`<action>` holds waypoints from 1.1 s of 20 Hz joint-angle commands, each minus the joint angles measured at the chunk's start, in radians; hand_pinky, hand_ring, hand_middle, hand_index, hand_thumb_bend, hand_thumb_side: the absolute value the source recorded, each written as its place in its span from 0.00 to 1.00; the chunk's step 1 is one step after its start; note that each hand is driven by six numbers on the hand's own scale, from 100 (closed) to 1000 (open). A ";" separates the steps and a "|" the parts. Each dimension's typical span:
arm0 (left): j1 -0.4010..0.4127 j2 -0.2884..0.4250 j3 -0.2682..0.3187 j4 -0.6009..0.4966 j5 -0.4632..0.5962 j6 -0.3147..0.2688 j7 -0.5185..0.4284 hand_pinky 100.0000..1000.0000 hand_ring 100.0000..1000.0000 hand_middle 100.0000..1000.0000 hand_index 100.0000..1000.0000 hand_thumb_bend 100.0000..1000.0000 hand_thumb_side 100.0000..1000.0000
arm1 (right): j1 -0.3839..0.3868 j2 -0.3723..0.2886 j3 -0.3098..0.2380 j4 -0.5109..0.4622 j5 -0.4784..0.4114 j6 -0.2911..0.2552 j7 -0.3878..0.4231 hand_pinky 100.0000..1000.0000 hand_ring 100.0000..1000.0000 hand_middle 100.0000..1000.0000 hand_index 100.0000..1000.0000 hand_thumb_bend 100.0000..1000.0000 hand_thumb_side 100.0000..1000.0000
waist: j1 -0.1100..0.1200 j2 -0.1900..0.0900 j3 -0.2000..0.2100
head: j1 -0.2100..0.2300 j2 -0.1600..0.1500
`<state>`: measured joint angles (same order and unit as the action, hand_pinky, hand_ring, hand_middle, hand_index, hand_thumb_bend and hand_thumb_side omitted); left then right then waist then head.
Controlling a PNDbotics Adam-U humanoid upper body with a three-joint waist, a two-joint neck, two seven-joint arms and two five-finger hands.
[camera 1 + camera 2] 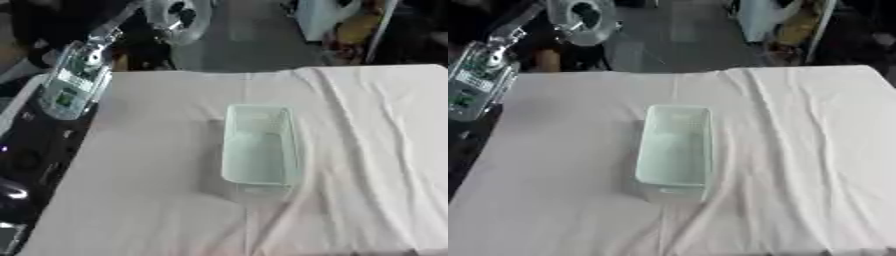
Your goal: Pick up objects on the table and place them in the box.
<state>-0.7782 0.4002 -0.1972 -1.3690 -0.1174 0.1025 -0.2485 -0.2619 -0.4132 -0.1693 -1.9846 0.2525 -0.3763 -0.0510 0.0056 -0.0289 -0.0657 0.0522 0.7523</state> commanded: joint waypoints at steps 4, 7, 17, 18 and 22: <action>-0.093 -0.105 -0.126 0.057 -0.272 0.000 -0.091 0.00 0.00 0.00 0.01 0.00 0.42 | -0.015 -0.012 -0.002 -0.015 -0.005 -0.005 0.003 0.67 0.82 0.90 0.94 0.00 0.47 | -0.001 -0.009 -0.008 | 0.010 -0.013; -0.109 -0.152 -0.156 0.082 -0.396 -0.032 -0.121 0.00 0.00 0.00 0.02 0.00 0.40 | -0.018 -0.010 0.000 -0.015 -0.005 -0.006 0.005 0.67 0.82 0.90 0.94 0.00 0.47 | -0.001 -0.008 -0.010 | 0.014 -0.013; -0.107 -0.174 -0.189 0.130 -0.533 -0.097 -0.180 0.00 0.00 0.00 0.02 0.00 0.37 | -0.021 -0.008 0.000 -0.015 -0.006 -0.006 0.005 0.67 0.82 0.90 0.94 0.00 0.46 | 0.000 -0.008 -0.012 | 0.014 -0.013; -0.106 -0.173 -0.190 0.133 -0.537 -0.099 -0.182 0.00 0.00 0.00 0.02 0.00 0.37 | -0.020 -0.008 -0.001 -0.015 -0.006 -0.006 0.005 0.67 0.82 0.90 0.94 0.00 0.47 | 0.000 -0.008 -0.012 | 0.014 -0.014; -0.102 -0.168 -0.190 0.142 -0.557 -0.103 -0.187 0.00 0.00 0.00 0.02 0.00 0.37 | -0.019 -0.008 0.000 -0.015 -0.005 -0.006 0.006 0.67 0.82 0.90 0.94 0.00 0.47 | 0.000 -0.008 -0.011 | 0.016 -0.014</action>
<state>-0.8561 0.2175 -0.3890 -1.2175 -0.6670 0.0023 -0.4333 -0.2662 -0.4119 -0.1680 -1.9846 0.2491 -0.3810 -0.0461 0.0077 -0.0282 -0.0770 0.0613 0.7518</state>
